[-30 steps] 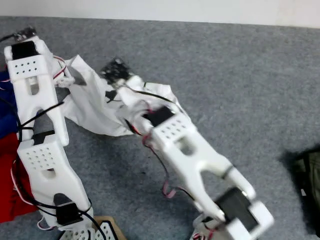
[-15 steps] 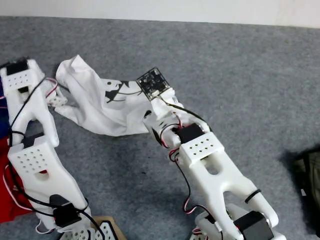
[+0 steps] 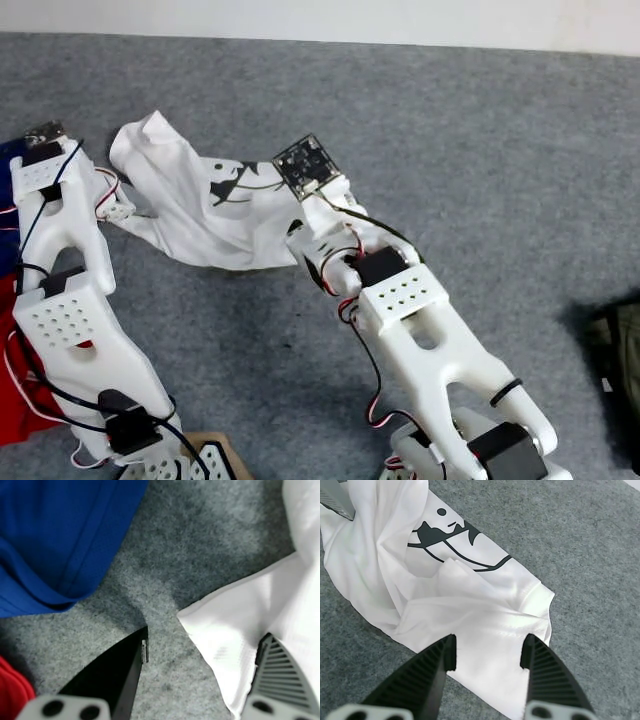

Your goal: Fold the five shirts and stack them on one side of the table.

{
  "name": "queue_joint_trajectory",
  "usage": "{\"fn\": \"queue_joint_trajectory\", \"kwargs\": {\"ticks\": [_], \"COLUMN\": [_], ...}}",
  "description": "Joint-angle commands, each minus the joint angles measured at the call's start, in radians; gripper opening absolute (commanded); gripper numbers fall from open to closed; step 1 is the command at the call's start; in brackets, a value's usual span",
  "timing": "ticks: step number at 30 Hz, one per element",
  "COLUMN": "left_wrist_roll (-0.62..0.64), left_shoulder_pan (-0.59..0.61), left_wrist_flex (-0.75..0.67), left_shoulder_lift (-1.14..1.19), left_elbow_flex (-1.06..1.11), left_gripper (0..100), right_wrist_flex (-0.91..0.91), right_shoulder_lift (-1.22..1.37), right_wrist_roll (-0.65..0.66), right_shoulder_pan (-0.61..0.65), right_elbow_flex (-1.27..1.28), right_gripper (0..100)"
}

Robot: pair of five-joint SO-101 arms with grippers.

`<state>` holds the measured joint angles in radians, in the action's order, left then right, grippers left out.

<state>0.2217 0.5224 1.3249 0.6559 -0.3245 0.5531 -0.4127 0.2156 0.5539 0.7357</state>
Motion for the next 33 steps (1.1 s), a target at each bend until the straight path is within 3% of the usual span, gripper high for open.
{"fn": "queue_joint_trajectory", "kwargs": {"ticks": [1,25,33], "left_wrist_roll": [-0.002,-0.002,-0.009], "left_shoulder_pan": [0.005,0.058,0.058], "left_wrist_flex": [-0.012,0.040,0.037], "left_shoulder_lift": [-0.022,-0.104,-0.163], "left_elbow_flex": [-0.004,0.012,0.019], "left_gripper": [34,34,22], "right_wrist_flex": [-0.022,-0.062,-0.062], "right_shoulder_lift": [-0.016,-0.016,-0.016], "right_wrist_roll": [0.002,0.002,-0.015], "right_shoulder_pan": [-0.016,-0.015,-0.013], "right_elbow_flex": [-0.008,0.002,0.002], "right_gripper": [22.1,22.1,22.1]}}
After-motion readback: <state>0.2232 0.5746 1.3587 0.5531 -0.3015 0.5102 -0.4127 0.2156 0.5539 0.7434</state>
